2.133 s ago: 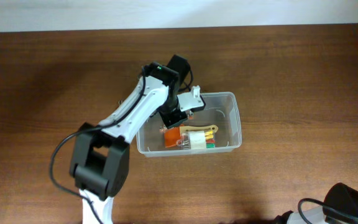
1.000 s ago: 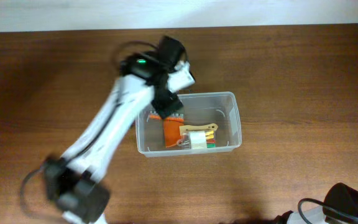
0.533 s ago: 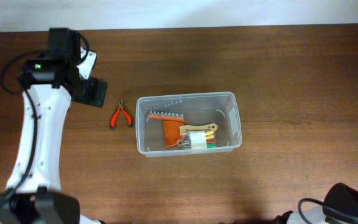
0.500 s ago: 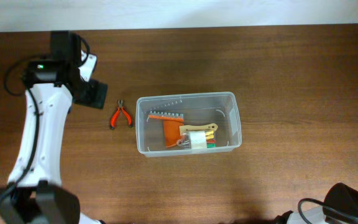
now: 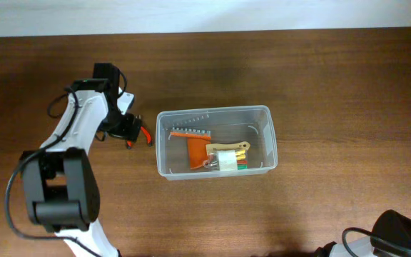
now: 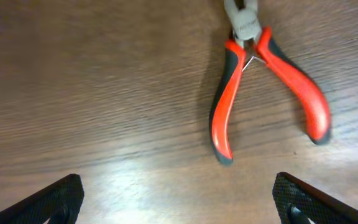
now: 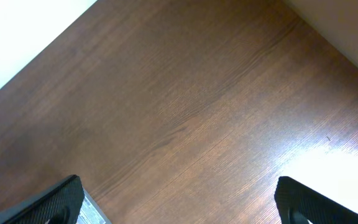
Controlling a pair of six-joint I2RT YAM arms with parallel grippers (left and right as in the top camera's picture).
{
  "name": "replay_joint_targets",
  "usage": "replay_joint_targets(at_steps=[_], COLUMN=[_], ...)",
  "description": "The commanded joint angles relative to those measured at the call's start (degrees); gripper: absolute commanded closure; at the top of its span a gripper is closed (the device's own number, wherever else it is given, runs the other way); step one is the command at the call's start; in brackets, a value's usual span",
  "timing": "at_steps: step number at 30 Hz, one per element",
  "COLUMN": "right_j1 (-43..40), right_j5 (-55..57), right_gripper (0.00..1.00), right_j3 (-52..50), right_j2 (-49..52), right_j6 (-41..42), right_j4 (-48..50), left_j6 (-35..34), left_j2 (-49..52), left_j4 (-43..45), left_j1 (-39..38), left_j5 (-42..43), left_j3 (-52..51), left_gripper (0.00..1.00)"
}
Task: Pack container
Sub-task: 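Lower the left gripper and grasp the red-handled pliers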
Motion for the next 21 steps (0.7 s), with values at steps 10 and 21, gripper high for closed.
replay_joint_targets(at_steps=[10, 21], right_j1=[-0.2, -0.2], right_j5=[-0.3, -0.3], right_gripper=[0.01, 0.01], right_j3=[0.0, 0.0], right_j2=[0.2, 0.2], right_j6=[0.3, 0.1], right_j4=[0.3, 0.4], left_j6=[0.8, 0.9], left_j2=[6.0, 8.7], left_j4=[4.2, 9.0], left_j1=[-0.1, -0.1], left_j5=[2.7, 2.7], left_j3=[-0.2, -0.2], left_gripper=[0.01, 0.01])
